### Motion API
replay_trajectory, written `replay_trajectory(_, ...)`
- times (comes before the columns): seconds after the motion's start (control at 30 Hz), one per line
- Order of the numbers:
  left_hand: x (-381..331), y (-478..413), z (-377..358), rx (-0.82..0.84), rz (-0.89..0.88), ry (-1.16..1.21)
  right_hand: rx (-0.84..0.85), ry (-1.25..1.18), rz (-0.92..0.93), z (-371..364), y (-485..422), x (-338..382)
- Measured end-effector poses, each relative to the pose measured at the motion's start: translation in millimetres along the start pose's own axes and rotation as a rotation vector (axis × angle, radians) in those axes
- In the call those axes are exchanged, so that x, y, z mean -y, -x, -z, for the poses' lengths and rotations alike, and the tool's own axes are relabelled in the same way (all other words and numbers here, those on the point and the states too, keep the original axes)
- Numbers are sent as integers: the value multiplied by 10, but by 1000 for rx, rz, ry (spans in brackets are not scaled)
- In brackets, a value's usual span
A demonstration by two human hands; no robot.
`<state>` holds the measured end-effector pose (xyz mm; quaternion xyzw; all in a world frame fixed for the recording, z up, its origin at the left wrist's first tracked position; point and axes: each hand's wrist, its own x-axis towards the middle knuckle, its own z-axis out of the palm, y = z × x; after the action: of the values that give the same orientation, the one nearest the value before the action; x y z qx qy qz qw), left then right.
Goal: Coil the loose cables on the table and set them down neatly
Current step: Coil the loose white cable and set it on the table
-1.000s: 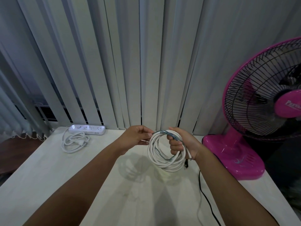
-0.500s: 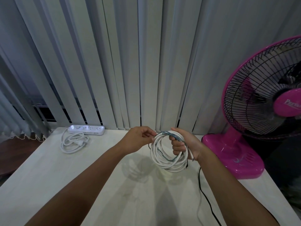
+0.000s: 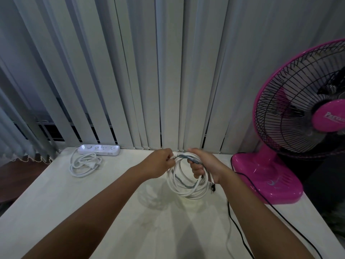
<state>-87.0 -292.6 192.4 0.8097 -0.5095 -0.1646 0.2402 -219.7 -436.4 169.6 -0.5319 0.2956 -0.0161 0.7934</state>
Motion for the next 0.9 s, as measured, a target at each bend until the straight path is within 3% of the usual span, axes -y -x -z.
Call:
replay_trajectory(0.27, 143, 85, 159, 399, 133, 468, 1, 109, -3, 34, -61, -55)
replay_trajectory(0.47, 188, 65, 149, 462, 246, 830, 11, 127, 11, 21, -78, -51)
replay_trajectory(0.53, 189, 65, 162, 475, 203, 779, 5, 117, 6, 19, -74, -39)
replay_trajectory(0.63, 156, 67, 170, 440, 126, 514, -14, 118, 7, 10, -63, -21)
replay_trajectory(0.9, 83, 46, 137, 159, -30, -58, -83, 69, 12, -11, -56, -53)
